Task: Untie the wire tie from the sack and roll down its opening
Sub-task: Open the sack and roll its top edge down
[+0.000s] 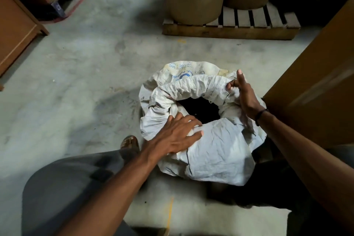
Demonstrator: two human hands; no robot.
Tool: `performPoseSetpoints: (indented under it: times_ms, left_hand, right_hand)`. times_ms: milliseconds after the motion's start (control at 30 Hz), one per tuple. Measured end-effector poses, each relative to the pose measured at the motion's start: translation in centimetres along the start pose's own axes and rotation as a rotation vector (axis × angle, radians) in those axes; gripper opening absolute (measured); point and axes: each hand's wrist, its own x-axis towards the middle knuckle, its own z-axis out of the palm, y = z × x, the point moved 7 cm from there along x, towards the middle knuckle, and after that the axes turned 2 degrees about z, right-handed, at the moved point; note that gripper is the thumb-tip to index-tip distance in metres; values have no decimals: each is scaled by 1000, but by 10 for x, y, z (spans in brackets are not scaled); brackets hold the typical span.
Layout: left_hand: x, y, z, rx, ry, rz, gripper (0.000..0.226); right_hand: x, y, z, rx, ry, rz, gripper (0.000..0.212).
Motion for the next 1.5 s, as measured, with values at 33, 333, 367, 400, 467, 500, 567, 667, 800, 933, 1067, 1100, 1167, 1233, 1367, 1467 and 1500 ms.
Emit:
performPoseSetpoints:
  times_ms: [33,333,367,400,467,500,567,667,800,933,1067,1100,1167,1233,1367,1467,1500]
  left_hand:
    - [0,-6,2,24,-61,-56,47]
    - [16,-51,-79,-273,-2,-258,38]
    - [24,-59,-88,-335,65,-259,31]
    - [31,-66,-93,-383,81,-261,34]
    - [41,-80,-94,-479,16,-278,56]
    - [46,-87,-95,-497,-4,-291,67]
    - [58,-101,-95,-472,-14,-331,76]
    - [80,-111,-94,-477,19,-355,81]
    - [104,-114,-90,-390,28,-291,108]
    - [127,-106,-87,-73,-10,-214,142]
    - [154,-121,-92,221,-125,-167,140]
    - [158,-128,-97,314,-141,-154,132]
    - [162,-138,-107,483,-158,-114,116]
    - [164,-146,-110,511,-197,-98,110]
    - [161,-145,-109,220,-201,-140,115]
    - [154,-124,-109,41,-40,-159,75]
    - [149,-116,-109,30,56,-189,58]
  right_hand:
    - [5,-4,-3,-15,1,7,81]
    - [27,-56,-26,-120,77,-17,84]
    - [28,-60,-24,-162,62,-64,76]
    - [25,-64,-20,-226,48,-118,63]
    - [21,-61,-15,-405,81,-190,41]
    - [16,-58,-13,-509,140,-216,36]
    - [-2,-71,-4,-647,258,-393,23]
    - [-24,-87,38,-807,-34,-778,20]
    - [-3,-42,56,-1004,-399,-483,66]
    - [37,-21,30,-1100,-375,-298,120]
    - [80,0,-3,-1307,-443,-126,135]
    - [88,6,-11,-1318,-452,-85,137]
    - [103,14,-21,-1304,-477,-43,141]
    - [106,11,-18,-1300,-473,-72,135]
    - [85,-42,1,-1206,-220,-479,76]
    - [60,-75,19,-1005,-222,-724,30]
    - [56,-71,27,-986,-308,-722,23]
